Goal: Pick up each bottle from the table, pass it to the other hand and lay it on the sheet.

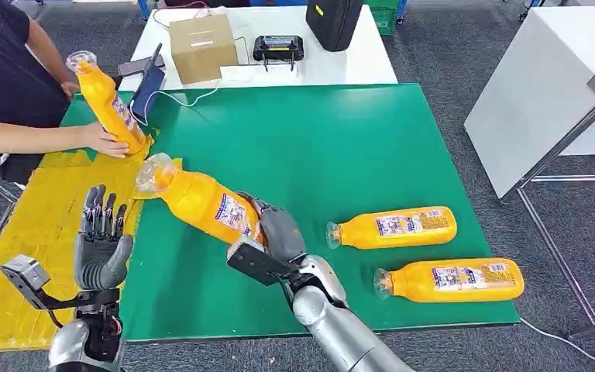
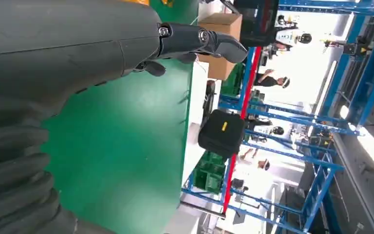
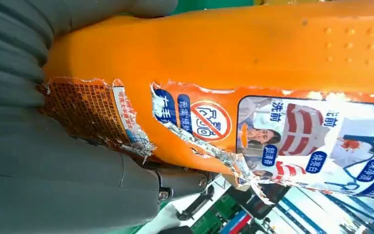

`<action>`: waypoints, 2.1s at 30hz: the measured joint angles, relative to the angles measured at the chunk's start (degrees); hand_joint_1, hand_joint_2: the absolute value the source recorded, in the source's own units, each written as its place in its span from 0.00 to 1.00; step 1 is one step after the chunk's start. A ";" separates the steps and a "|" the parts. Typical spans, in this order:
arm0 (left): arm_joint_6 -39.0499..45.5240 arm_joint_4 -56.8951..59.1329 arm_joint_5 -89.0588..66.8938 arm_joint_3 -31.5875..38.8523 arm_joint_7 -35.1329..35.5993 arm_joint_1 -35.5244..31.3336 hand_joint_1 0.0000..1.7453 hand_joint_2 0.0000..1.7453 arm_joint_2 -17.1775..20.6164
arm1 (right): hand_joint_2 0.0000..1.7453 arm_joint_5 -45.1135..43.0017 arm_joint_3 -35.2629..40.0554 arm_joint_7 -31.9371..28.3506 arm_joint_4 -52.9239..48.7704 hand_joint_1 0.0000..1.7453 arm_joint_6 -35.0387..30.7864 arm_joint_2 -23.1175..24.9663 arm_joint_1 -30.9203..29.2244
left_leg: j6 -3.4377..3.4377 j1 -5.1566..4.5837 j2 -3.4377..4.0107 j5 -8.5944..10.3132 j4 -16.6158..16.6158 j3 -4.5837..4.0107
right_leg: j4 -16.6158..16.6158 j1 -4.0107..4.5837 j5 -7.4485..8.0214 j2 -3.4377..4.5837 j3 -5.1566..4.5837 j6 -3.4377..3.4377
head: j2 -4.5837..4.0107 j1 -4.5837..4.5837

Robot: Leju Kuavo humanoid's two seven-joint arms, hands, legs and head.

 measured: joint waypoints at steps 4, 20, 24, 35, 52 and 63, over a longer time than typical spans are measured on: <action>-0.11 -2.88 -3.16 -3.16 -0.41 1.69 0.00 1.00 -1.07 | 1.00 -0.09 1.18 1.16 -1.03 1.00 1.63 0.74 0.21 | 0.00 -0.01 0.00 0.00 0.00 -0.06 | -0.01 0.00 0.00 0.00 -0.05 0.00 | 0.00 0.00; -6.32 -12.72 -4.55 -14.47 -6.56 7.56 0.00 1.00 -1.01 | 1.00 -0.68 9.42 2.10 -0.65 1.00 7.72 3.74 -0.73 | 0.00 0.02 -0.05 -0.01 -0.01 -0.09 | 0.00 0.01 -0.01 -0.01 -0.07 -0.01 | 0.00 0.02; -7.19 -13.48 -4.65 -14.62 -7.24 8.28 0.00 1.00 -0.46 | 1.00 -1.07 10.62 2.56 -0.54 1.00 8.04 3.76 -1.19 | 0.00 0.01 -0.05 -0.01 -0.01 -0.09 | -0.01 0.01 -0.01 -0.01 -0.06 -0.01 | 0.00 0.02; 2.09 -14.58 -18.29 -13.70 -10.27 9.88 0.00 1.00 1.05 | 1.00 1.82 19.05 3.11 0.72 1.00 10.97 3.80 -1.51 | -0.01 0.01 -0.04 -0.02 -0.01 -0.11 | -0.01 0.01 -0.01 -0.01 -0.10 -0.01 | 0.00 0.02; 10.73 -12.85 -30.53 -10.05 -10.32 12.47 1.00 1.00 2.75 | 1.00 2.73 28.57 3.15 3.28 1.00 12.39 2.03 -5.87 | -0.01 0.02 -0.01 -0.01 0.00 -0.12 | -0.01 0.01 -0.02 0.00 -0.14 -0.01 | 0.00 0.02; 10.08 -12.68 -29.84 -9.38 -10.88 12.72 1.00 1.00 2.78 | 1.00 2.73 29.13 3.06 3.65 1.00 12.63 2.01 -6.02 | -0.01 0.03 0.00 -0.01 -0.01 -0.12 | -0.01 0.02 -0.02 0.01 -0.15 -0.02 | 0.00 0.02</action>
